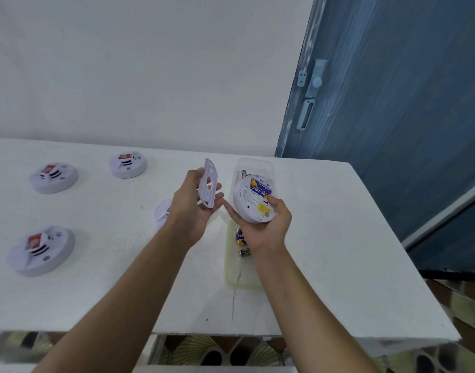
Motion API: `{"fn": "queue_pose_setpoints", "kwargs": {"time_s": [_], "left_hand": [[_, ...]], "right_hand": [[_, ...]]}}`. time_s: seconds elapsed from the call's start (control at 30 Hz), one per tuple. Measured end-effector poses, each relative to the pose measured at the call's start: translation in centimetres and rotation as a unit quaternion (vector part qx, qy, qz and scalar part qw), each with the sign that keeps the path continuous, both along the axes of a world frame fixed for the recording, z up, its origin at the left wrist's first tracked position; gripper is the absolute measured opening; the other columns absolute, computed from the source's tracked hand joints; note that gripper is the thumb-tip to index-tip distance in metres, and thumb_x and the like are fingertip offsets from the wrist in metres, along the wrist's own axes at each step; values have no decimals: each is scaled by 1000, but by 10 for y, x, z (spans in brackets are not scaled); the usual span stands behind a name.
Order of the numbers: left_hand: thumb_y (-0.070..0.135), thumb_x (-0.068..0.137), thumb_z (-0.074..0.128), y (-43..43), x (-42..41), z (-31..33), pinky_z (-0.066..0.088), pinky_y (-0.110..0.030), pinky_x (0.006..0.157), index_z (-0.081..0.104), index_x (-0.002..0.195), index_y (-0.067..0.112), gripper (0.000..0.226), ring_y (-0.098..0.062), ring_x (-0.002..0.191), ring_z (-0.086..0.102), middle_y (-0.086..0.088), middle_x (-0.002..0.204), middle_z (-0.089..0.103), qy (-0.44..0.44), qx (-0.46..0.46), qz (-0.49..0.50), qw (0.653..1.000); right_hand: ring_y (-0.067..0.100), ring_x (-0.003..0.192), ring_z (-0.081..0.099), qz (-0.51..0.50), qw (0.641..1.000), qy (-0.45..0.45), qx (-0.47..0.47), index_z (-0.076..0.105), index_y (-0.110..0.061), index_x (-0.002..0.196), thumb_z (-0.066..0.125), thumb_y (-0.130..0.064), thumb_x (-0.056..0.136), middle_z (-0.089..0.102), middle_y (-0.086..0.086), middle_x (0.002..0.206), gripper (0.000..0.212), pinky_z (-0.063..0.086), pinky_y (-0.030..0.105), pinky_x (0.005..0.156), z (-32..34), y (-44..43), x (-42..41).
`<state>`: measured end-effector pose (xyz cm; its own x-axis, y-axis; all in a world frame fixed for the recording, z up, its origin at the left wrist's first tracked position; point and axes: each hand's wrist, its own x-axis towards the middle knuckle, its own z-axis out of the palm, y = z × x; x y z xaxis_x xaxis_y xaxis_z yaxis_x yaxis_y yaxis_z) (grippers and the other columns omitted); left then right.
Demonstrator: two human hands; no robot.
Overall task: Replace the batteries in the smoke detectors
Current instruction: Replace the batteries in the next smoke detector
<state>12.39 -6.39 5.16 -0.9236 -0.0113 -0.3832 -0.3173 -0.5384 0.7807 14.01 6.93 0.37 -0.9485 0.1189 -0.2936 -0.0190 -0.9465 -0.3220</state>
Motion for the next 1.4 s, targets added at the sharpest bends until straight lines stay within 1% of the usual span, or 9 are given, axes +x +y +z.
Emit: {"fn": "queue_pose_setpoints", "kwargs": {"time_s": [0.13, 0.33, 0.6, 0.67, 0.93, 1.1, 1.2, 1.3, 1.4], "left_hand": [[38, 89, 62, -4, 0, -2, 55, -35, 76, 66, 117, 9, 41, -23, 86, 64, -12, 104, 68, -8, 5, -9, 1000], [43, 92, 55, -11, -4, -8, 49, -33, 91, 62, 102, 19, 27, -23, 104, 62, -9, 114, 66, -22, -1, 28, 999], [53, 94, 52, -14, -5, -14, 41, -34, 95, 57, 117, 19, 41, -19, 107, 58, -3, 110, 66, -14, -4, 19, 1000], [52, 93, 54, -14, -3, -12, 45, -34, 94, 51, 125, 20, 45, -20, 106, 60, -5, 110, 64, 5, 20, 22, 1000], [36, 85, 72, -17, 2, -15, 53, -31, 87, 66, 104, 11, 32, -19, 103, 64, -8, 113, 67, 45, -51, 3, 998], [38, 81, 72, -12, 7, -8, 52, -34, 91, 67, 104, 12, 35, -18, 93, 59, -2, 96, 65, 99, -94, 5, 991], [42, 73, 74, -10, 11, -4, 51, -35, 93, 66, 112, 12, 50, -15, 87, 61, 5, 84, 67, 139, -145, -5, 980], [34, 78, 77, -7, 15, -2, 50, -24, 84, 65, 119, 12, 47, -7, 83, 64, 4, 90, 71, 177, -216, -32, 960], [28, 76, 82, -1, 20, 1, 51, -17, 70, 64, 121, 15, 51, -8, 86, 65, 0, 104, 72, 204, -255, -74, 942]], "right_hand": [[44, 124, 57, 40, 998, 37, -22, 61, -10, 132, 55, -20, 92, 65, 20, 132, 42, 42, 78, 92, 4, 2, 2], [47, 124, 56, 55, 996, 50, -44, 57, -12, 139, 52, -37, 98, 63, 23, 134, 49, 43, 76, 95, 4, 7, -2], [50, 122, 54, 67, 991, 55, -106, 76, -10, 104, 43, -23, 99, 65, 24, 129, 36, 42, 72, 92, 3, 10, 3], [51, 123, 55, 69, 992, 62, -91, 71, -10, 116, 44, -22, 98, 64, 25, 131, 35, 45, 72, 91, 5, 11, 4], [52, 128, 52, 47, 992, 69, -90, 54, -9, 143, 51, -33, 76, 56, 23, 141, 72, 36, 58, 112, 4, 10, -1], [46, 122, 58, 66, 997, 40, -15, 69, -14, 114, 48, -48, 91, 68, 21, 121, 46, 42, 64, 102, 13, 8, 0], [36, 105, 63, 60, 996, 35, 51, 71, -18, 105, 46, -47, 94, 68, 14, 114, 40, 45, 52, 97, 16, 8, -2], [29, 97, 64, 48, 993, 37, 99, 72, -20, 104, 43, -45, 96, 70, 9, 110, 40, 51, 42, 84, 14, 8, -4], [29, 103, 62, 40, 990, 43, 128, 72, -17, 109, 43, -43, 96, 68, 11, 114, 40, 50, 38, 84, 16, 8, -3]]}}
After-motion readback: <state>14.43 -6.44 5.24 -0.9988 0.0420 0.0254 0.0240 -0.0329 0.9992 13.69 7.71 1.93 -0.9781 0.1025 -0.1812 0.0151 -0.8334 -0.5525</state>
